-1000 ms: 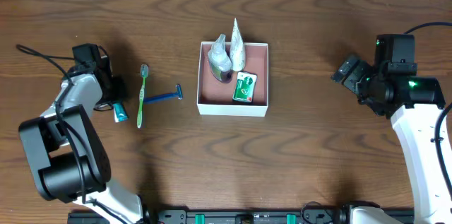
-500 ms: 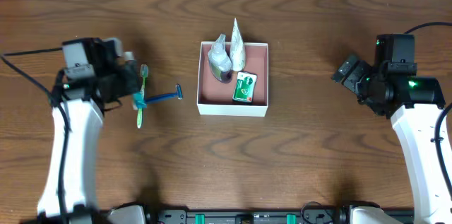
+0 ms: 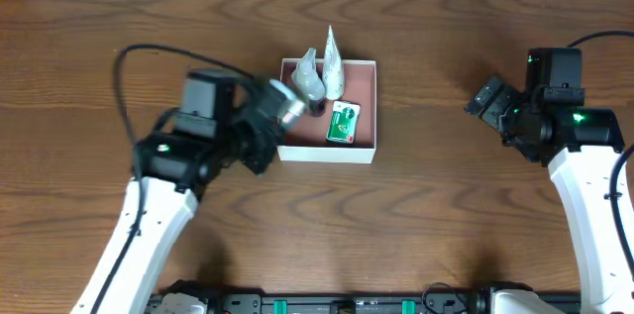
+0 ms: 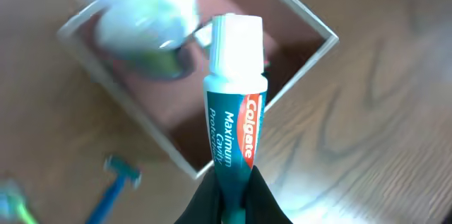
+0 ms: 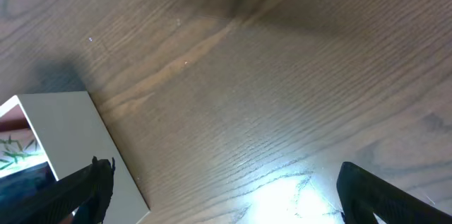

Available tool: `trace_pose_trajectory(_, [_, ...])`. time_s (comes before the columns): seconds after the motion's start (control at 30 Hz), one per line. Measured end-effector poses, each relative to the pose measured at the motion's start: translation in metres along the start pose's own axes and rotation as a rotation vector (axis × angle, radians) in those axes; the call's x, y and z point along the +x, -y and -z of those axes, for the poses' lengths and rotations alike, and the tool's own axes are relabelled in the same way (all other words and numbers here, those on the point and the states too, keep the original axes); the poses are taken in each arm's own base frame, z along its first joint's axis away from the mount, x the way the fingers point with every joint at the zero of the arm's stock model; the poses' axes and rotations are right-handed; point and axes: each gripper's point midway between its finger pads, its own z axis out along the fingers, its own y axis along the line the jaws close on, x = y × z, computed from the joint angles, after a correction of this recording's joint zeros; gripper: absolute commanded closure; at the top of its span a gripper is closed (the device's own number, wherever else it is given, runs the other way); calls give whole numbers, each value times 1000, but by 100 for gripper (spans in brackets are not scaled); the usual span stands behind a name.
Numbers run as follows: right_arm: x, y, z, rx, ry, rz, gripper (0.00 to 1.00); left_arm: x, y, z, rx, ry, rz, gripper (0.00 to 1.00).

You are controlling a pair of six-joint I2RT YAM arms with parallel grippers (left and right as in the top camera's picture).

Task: Pack container
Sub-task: 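Carry the toothpaste tube into the box and release, then return left gripper to the green toothbrush and grasp it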

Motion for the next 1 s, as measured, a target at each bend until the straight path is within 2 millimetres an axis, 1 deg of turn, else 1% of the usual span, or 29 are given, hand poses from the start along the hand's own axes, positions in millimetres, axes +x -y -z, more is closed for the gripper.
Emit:
trace_pose_trajectory(0.07, [0, 0, 0, 0, 0, 0, 1, -5, 5, -12, 19, 1, -146, 94])
trace_pose_trajectory(0.17, [0, 0, 0, 0, 0, 0, 1, -16, 2, -32, 24, 23, -291, 94])
trace_pose_trajectory(0.27, [0, 0, 0, 0, 0, 0, 1, -22, -3, -55, 26, 33, -370, 94])
trace_pose_trajectory(0.43, [0, 0, 0, 0, 0, 0, 1, -16, -9, -95, 57, 1, -408, 93])
trace_pose_trajectory(0.47, [0, 0, 0, 0, 0, 0, 1, -12, -9, -102, 64, -10, -413, 91])
trace_pose_trajectory(0.53, [0, 0, 0, 0, 0, 0, 1, -8, -9, -113, 77, -25, -423, 77])
trace_pose_trajectory(0.6, [0, 0, 0, 0, 0, 0, 1, -5, -9, -120, 85, -33, -424, 75])
trace_pose_trajectory(0.77, [0, 0, 0, 0, 0, 0, 1, -5, -9, -121, 85, -34, -416, 74])
trace_pose_trajectory(0.8, [0, 0, 0, 0, 0, 0, 1, -6, -10, -119, 80, -33, -405, 73])
trace_pose_trajectory(0.83, [0, 0, 0, 0, 0, 0, 1, -7, -10, -117, 75, -31, -392, 69])
trace_pose_trajectory(0.87, [0, 0, 0, 0, 0, 0, 1, -9, -10, -113, 66, -27, -377, 63])
trace_pose_trajectory(0.93, [0, 0, 0, 0, 0, 0, 1, -15, -10, -98, 35, -15, -332, 56])
trace_pose_trajectory(1.0, [0, 0, 0, 0, 0, 0, 1, -19, -9, -75, 0, -6, -292, 55])
